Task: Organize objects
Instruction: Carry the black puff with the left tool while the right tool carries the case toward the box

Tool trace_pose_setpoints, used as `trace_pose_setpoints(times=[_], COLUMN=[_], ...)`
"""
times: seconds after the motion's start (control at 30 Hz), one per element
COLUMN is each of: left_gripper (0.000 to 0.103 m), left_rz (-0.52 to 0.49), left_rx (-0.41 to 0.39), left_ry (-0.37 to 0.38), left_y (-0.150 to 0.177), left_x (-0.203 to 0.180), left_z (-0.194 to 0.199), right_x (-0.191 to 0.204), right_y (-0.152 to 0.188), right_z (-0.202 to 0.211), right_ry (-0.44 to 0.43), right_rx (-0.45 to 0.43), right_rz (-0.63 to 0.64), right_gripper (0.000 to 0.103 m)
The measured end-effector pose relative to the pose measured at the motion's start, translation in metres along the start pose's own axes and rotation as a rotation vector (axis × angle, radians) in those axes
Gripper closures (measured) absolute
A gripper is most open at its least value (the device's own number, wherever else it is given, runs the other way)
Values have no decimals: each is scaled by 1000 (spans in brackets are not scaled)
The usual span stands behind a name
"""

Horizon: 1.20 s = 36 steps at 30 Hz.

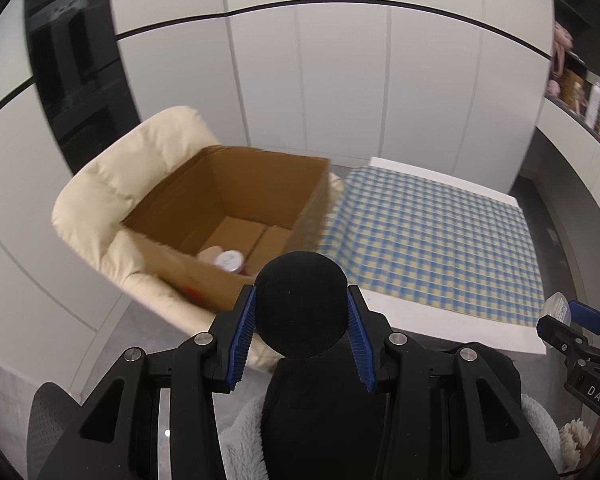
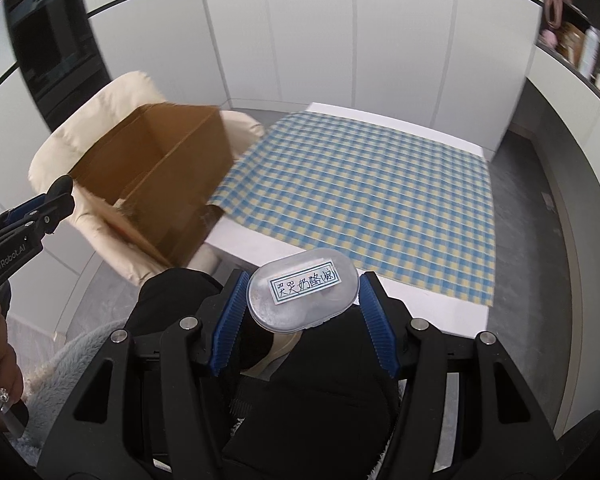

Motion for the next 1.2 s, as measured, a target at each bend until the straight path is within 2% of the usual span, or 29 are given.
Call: trace_pose_setpoints(times=[0.2,0.53,0.9,1.2], left_gripper=[59,59,59,59], left_rz=[68,162,183,200], left_rx=[6,22,38,32], left_ry=[-54,-130,-130,-128], left_y=[5,11,2,-26], left_x=[37,86,99,104], left_z=[1,-5,-23,-51], right_x=[48,121,134,150], right_y=[-21,-36,-48,-77], right_z=[-8,-24,-39,-58], right_ry=[-66,-162,-202,-201], right_rx=[-13,-10,22,9], right_rz=[106,272,304,320], right_gripper=[43,43,43,43])
Point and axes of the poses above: each gripper's, at about its wrist camera, not at the fingertips, and z roughly against the way its jaws point, x to its left, y to its underside, the point moved 1 cm from there along -z, roughly the way its jaws point, and after that the axes turned 3 degrees about z, right-handed, at the moved point
